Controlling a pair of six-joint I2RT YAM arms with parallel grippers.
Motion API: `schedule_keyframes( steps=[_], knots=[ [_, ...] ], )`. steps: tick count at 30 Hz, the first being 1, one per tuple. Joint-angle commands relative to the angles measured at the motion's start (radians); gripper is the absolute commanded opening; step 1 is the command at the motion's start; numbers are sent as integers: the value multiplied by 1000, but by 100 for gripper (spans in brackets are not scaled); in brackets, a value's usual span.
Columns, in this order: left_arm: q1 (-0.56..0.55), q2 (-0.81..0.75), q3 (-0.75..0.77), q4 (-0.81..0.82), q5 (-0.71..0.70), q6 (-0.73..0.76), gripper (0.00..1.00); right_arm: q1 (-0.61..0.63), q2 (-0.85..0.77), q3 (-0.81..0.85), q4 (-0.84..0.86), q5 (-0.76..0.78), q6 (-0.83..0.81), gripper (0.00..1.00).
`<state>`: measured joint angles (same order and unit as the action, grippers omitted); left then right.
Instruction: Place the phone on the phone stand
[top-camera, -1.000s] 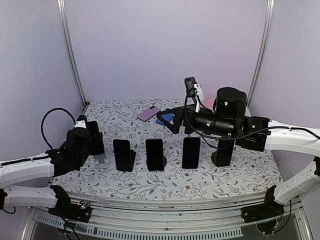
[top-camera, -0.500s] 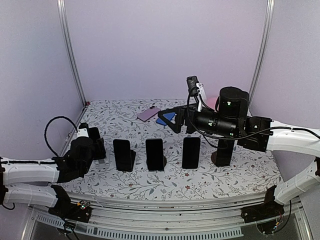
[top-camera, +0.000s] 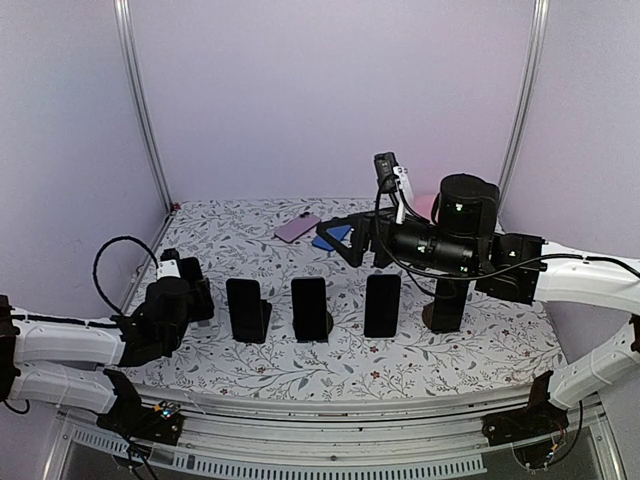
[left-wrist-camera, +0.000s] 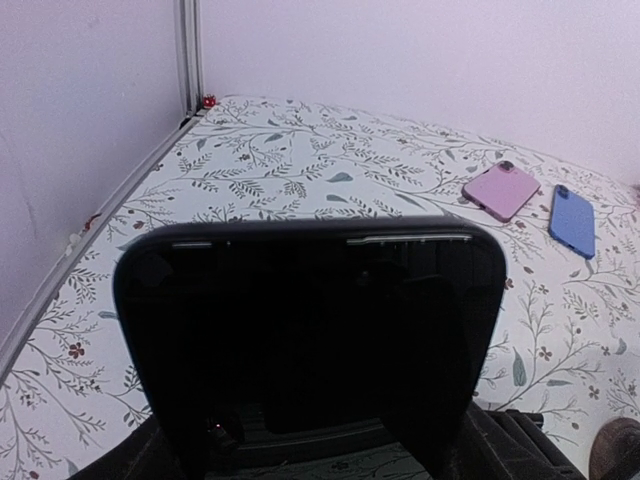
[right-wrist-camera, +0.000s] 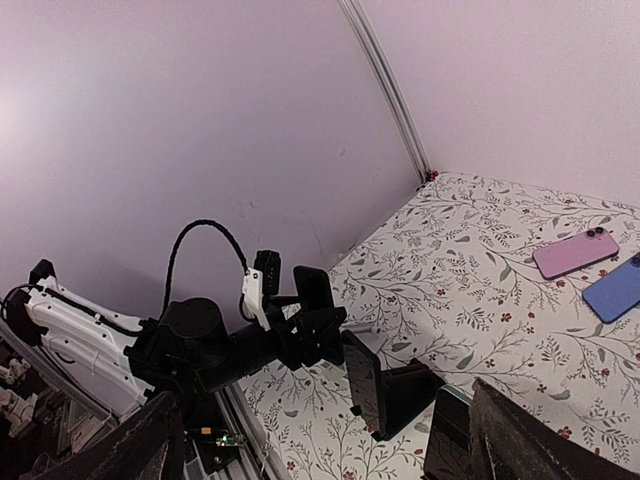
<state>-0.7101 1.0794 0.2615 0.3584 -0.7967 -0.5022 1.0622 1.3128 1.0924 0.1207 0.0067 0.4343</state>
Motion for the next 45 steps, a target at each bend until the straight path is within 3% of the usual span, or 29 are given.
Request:
schedule_keyframes(
  steps=[1,15,45],
  knots=[
    [-12,11,-13,80,-20,8,36,7,-30,-9,10,7,9,99],
    [-14,45,-22,82,-16,-65,36,6,-35,-18,14,6,7,99],
    [-114,153,-13,96,-146,-62,41,6,-59,-51,25,-10,19,99]
  ],
)
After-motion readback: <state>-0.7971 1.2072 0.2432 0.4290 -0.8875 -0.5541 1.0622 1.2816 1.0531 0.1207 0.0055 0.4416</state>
